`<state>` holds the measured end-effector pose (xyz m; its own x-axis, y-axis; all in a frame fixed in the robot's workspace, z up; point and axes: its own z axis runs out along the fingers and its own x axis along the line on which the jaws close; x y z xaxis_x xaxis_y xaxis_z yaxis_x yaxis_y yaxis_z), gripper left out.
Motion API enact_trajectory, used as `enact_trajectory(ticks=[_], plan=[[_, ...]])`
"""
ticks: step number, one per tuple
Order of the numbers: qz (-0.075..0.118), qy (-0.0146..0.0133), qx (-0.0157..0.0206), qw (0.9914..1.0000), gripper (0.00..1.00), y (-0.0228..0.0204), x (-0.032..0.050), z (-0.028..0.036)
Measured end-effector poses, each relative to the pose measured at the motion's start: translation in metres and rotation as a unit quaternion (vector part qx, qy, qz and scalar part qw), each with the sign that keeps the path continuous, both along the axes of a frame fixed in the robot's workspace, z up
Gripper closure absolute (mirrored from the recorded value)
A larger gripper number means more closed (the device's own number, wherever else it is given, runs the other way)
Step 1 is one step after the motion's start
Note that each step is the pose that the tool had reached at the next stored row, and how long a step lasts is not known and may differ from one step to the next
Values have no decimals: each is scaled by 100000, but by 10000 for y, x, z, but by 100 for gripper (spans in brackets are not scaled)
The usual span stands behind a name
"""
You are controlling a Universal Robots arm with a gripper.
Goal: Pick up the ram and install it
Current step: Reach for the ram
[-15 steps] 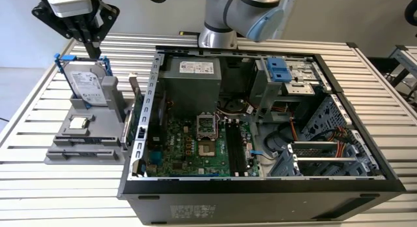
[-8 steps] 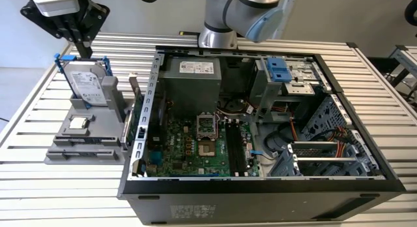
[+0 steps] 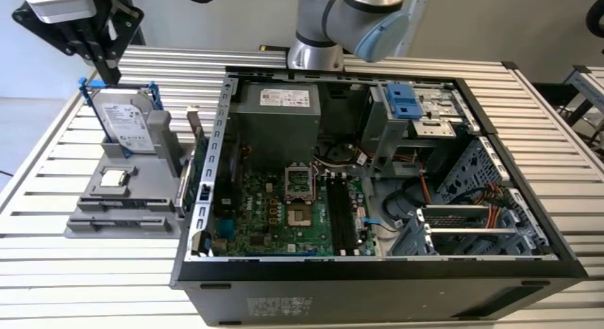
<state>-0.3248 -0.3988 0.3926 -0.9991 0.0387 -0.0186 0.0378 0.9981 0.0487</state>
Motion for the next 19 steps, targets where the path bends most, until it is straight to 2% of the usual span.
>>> enact_trajectory(ticks=[15,19], plan=[[737,-3,1,99997,100,0,-290,0],[789,-5,4,99997,100,0,-311,0]])
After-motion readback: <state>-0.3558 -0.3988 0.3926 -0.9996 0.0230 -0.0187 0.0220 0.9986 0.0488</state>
